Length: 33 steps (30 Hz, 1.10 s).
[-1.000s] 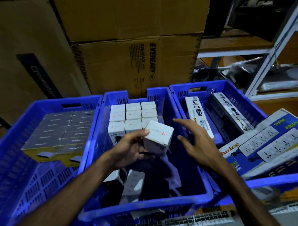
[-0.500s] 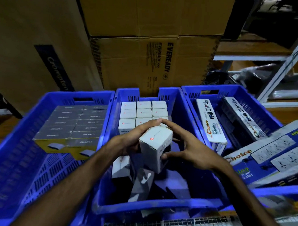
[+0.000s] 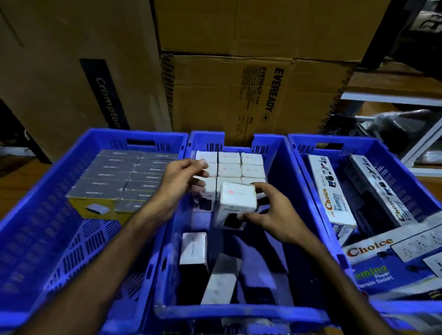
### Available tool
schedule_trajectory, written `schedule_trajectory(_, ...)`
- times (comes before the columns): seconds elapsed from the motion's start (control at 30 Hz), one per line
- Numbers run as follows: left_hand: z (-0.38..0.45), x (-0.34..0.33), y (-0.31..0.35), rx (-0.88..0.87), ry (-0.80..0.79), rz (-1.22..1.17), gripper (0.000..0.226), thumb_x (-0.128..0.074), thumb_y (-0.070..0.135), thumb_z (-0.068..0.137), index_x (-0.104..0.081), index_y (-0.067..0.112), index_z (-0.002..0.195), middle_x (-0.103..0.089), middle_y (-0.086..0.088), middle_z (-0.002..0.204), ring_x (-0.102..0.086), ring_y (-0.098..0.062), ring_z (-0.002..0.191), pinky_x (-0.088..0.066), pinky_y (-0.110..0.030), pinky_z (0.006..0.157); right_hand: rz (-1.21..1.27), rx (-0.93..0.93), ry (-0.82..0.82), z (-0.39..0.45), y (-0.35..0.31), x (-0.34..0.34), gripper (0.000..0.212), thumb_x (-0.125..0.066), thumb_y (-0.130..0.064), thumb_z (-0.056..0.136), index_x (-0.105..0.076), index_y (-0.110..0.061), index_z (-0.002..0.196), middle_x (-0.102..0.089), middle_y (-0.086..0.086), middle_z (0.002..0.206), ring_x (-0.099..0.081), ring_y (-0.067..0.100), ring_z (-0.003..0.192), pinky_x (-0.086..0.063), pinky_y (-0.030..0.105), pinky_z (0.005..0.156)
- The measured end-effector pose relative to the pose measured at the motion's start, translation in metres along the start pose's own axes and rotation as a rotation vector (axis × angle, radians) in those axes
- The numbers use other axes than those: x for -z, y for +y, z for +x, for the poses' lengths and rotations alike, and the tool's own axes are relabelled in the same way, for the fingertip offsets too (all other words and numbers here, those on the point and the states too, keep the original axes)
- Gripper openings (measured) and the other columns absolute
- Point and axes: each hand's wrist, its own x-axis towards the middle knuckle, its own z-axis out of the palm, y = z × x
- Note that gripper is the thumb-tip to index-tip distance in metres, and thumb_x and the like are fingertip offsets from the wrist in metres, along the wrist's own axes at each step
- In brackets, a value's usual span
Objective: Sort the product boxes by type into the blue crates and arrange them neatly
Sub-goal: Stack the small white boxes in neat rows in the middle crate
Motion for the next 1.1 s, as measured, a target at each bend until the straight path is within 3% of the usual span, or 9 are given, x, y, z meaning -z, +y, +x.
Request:
schedule_trajectory(0.13, 0.0, 0.017, -0.011, -0.046, 0.13, -0.066, 0.018, -0.056, 0.004, 0.103, -0.068, 0.004, 0.089, -0.065, -0.012, 0.075, -0.062, -0.018, 0.059, -0.055, -0.021, 0.054, -0.119, -0.029, -0.034, 0.029, -0.001, -0.04, 0.079, -0.096, -0.024, 0.066, -0.059, -0.016, 0.135, -0.054, 0.003, 0.119, -0.062, 0.017, 0.095, -0.05, 0.018, 0.078)
schedule_trajectory(0.23, 0.0, 0.016, -0.014, -0.064, 0.141, -0.065, 0.019, -0.057, 0.005, 0.102, -0.068, 0.004, 0.088, -0.065, -0.011, 0.072, -0.061, -0.016, 0.055, -0.053, -0.022, 0.054, -0.178, -0.024, -0.092, 0.047, -0.006, -0.068, 0.081, -0.096, -0.023, 0.065, -0.055, -0.016, 0.135, -0.062, 0.004, 0.115, -0.06, 0.019, 0.092, -0.047, 0.028, 0.076)
schedule_trajectory(0.37, -0.001, 0.015, -0.017, -0.074, 0.159, -0.048, 0.018, -0.059, 0.007, 0.102, -0.07, 0.004, 0.087, -0.067, -0.009, 0.07, -0.062, -0.016, 0.057, -0.055, -0.025, 0.057, -0.193, -0.028, -0.102, 0.057, 0.0, -0.085, 0.071, -0.092, -0.025, 0.064, -0.047, -0.028, 0.118, -0.063, -0.003, 0.09, -0.056, 0.019, 0.075, -0.04, 0.032, 0.064)
schedule_trajectory(0.6, -0.005, 0.014, -0.012, -0.077, 0.146, -0.057, 0.014, -0.061, 0.007, 0.101, -0.069, 0.002, 0.092, -0.066, -0.01, 0.072, -0.062, -0.015, 0.059, -0.055, -0.022, 0.058, -0.267, -0.033, -0.033, 0.051, 0.006, -0.095, 0.055, -0.074, -0.017, 0.076, -0.035, -0.03, 0.113, -0.062, 0.002, 0.083, -0.058, 0.031, 0.077, -0.048, 0.041, 0.066)
schedule_trajectory(0.83, -0.007, 0.015, -0.01, -0.068, 0.131, -0.066, 0.015, -0.061, 0.007, 0.102, -0.069, 0.001, 0.091, -0.065, -0.011, 0.072, -0.061, -0.016, 0.061, -0.054, -0.023, 0.059, -0.336, -0.096, -0.074, 0.047, 0.019, -0.094, 0.015, -0.07, -0.018, 0.083, -0.055, -0.017, 0.085, -0.068, 0.002, 0.08, -0.061, 0.027, 0.077, -0.051, 0.04, 0.068)
schedule_trajectory(0.93, -0.008, 0.015, -0.009, -0.069, 0.12, -0.061, 0.014, -0.06, 0.007, 0.102, -0.068, -0.001, 0.093, -0.065, -0.011, 0.073, -0.061, -0.017, 0.061, -0.054, -0.021, 0.057, -0.35, -0.126, -0.221, 0.045, 0.025, -0.087, 0.005, -0.068, -0.018, 0.086, -0.07, -0.016, 0.089, -0.075, 0.003, 0.092, -0.07, 0.025, 0.089, -0.056, 0.036, 0.08)
schedule_trajectory(1.03, -0.009, 0.015, -0.009, -0.071, 0.114, -0.055, 0.014, -0.06, 0.007, 0.102, -0.067, -0.002, 0.095, -0.065, -0.012, 0.074, -0.061, -0.018, 0.063, -0.053, -0.021, 0.057, -0.437, -0.087, -0.44, 0.041, 0.027, -0.08, 0.031, -0.061, -0.015, 0.09, -0.072, -0.012, 0.118, -0.074, 0.008, 0.12, -0.068, 0.025, 0.109, -0.054, 0.039, 0.097)
schedule_trajectory(1.1, -0.008, 0.017, -0.01, -0.075, 0.108, -0.044, 0.014, -0.06, 0.008, 0.102, -0.068, -0.002, 0.095, -0.065, -0.012, 0.075, -0.062, -0.019, 0.064, -0.054, -0.021, 0.059, -0.544, -0.049, -0.607, 0.035, 0.024, -0.077, 0.044, -0.058, -0.006, 0.089, -0.062, -0.011, 0.132, -0.07, 0.009, 0.118, -0.064, 0.028, 0.101, -0.054, 0.041, 0.092)
